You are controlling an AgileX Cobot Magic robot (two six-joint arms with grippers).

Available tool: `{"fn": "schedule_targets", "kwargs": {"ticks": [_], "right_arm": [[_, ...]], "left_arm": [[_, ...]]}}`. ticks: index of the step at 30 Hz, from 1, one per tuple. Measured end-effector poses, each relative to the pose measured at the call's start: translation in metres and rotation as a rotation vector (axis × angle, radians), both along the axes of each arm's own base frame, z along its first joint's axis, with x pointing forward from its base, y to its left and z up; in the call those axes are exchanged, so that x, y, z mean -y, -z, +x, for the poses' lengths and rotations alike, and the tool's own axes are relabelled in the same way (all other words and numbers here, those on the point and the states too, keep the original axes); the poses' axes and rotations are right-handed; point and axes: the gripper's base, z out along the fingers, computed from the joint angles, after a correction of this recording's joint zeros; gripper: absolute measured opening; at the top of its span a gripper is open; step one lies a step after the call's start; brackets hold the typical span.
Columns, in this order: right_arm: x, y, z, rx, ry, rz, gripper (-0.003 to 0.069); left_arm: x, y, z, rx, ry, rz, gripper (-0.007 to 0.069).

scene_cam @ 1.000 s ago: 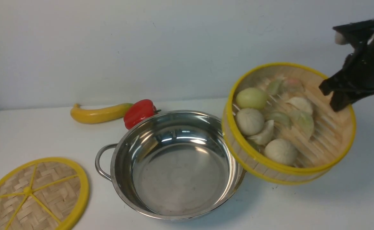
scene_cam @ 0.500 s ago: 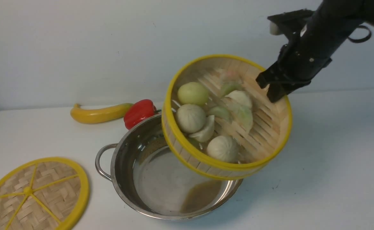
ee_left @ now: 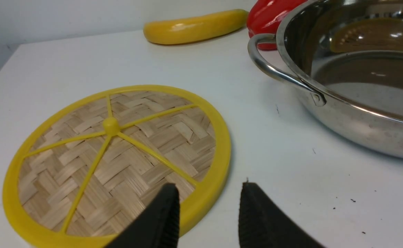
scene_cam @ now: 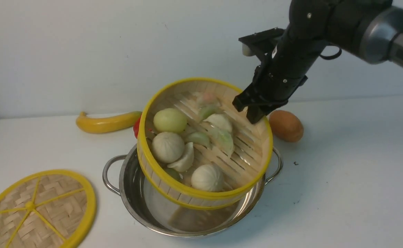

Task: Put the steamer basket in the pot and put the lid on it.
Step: Use the right arm to put the steamer into the iron steamer pot in the middle

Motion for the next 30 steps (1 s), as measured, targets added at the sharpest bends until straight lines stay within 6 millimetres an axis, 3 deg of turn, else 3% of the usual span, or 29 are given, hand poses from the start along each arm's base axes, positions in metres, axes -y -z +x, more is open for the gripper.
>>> {"fn": "schedule_targets", "kwargs": {"ticks": [13, 30], "right_arm": [[-0.008, 0.032, 0.012, -0.052, -0.01, -0.013, 0.0025], [-0.015, 0.06, 0.016, -0.085, -0.047, -0.045, 0.0025]], "left_arm": [[0.0, 0.0, 0.0, 0.0, 0.0, 0.0, 0.0238], [0.0, 0.0, 0.0, 0.0, 0.0, 0.0, 0.0238]]}}
